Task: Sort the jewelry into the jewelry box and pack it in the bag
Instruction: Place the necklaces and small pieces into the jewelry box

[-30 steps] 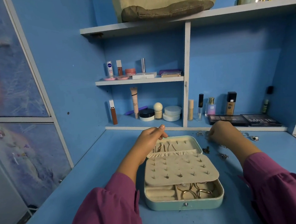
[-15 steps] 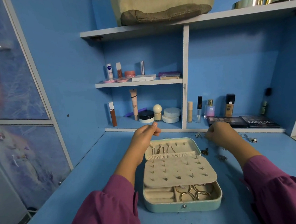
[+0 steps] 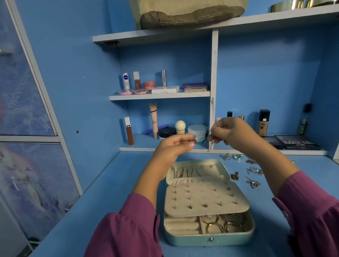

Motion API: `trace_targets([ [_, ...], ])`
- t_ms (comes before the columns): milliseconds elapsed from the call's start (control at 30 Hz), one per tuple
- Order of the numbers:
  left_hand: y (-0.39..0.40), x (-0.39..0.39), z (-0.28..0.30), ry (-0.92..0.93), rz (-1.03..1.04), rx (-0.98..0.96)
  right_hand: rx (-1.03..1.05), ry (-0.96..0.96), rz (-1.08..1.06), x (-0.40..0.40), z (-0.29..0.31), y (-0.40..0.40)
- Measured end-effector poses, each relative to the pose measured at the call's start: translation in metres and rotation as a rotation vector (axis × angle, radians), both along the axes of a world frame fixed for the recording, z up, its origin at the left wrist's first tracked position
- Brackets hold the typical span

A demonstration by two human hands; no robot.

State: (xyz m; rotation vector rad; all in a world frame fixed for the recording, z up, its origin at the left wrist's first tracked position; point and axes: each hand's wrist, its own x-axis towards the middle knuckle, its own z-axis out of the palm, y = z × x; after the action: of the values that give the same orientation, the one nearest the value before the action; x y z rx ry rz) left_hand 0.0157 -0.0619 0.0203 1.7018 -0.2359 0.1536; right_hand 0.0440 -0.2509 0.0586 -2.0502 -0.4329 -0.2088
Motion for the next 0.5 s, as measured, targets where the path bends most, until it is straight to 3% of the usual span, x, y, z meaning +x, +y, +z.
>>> trace_targets([
  [233,0.015,-0.005,-0.008,0.012,-0.049,-0.014,-0.035,0.075,0.15,-0.011,-0.01,0.033],
  [500,0.037,-0.004,-0.013,0.069,0.058,0.086,-0.181,0.181,0.143,-0.01,-0.026,0.04],
])
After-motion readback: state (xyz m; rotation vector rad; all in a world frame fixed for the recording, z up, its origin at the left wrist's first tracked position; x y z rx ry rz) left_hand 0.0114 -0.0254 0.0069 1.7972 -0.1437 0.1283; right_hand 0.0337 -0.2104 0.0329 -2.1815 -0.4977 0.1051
